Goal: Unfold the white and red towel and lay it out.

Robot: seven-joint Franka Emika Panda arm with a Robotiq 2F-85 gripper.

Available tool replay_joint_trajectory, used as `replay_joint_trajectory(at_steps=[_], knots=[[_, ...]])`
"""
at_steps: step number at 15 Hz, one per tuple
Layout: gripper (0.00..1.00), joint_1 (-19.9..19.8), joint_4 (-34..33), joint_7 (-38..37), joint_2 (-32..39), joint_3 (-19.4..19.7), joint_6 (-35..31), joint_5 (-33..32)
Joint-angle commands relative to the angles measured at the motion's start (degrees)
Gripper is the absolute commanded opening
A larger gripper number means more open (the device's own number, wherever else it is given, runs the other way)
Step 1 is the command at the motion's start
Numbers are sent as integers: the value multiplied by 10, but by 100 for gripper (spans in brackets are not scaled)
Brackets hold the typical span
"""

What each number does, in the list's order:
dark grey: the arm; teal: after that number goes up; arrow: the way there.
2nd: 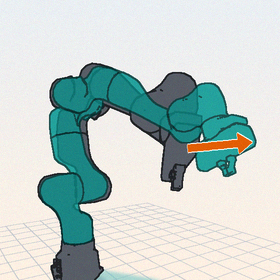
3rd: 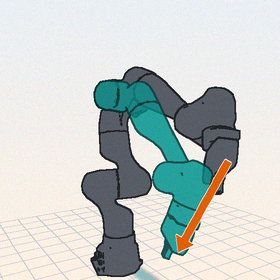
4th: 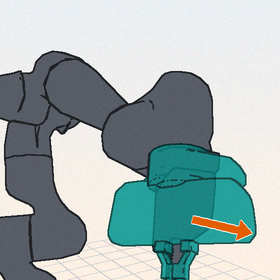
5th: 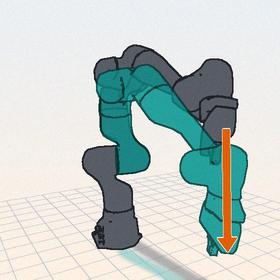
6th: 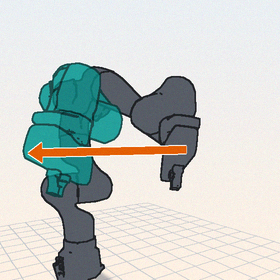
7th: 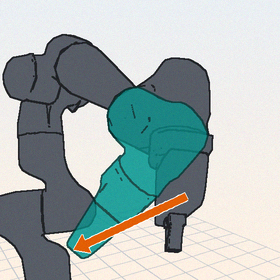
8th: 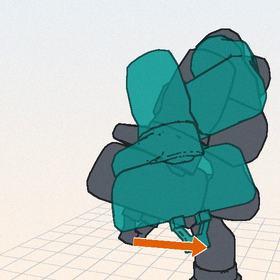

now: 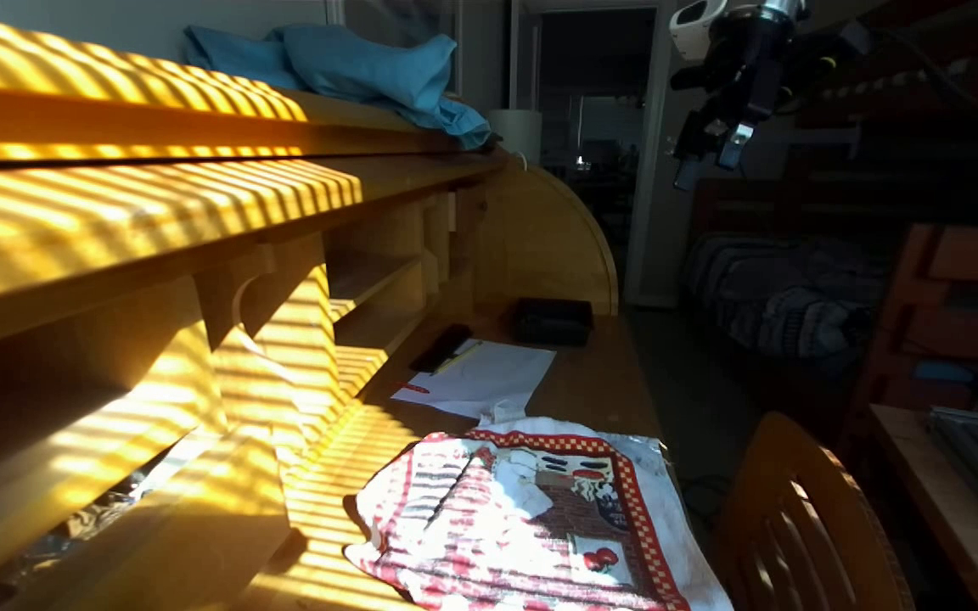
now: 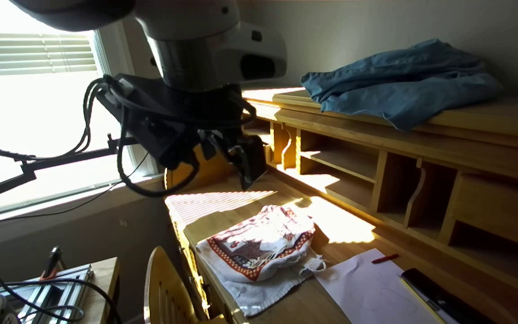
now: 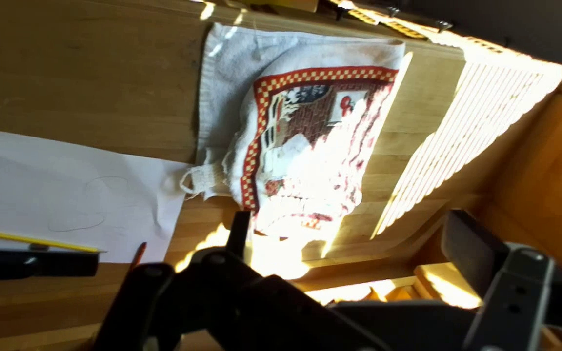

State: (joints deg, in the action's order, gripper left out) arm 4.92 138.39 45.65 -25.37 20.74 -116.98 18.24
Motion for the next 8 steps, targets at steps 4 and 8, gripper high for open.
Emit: replay_joint_trajectory(at_steps=[4,8], knots=[[100,-13,-33,65,120,-45,20,31],[100,-28,-54,49,183,-86,-19,14]])
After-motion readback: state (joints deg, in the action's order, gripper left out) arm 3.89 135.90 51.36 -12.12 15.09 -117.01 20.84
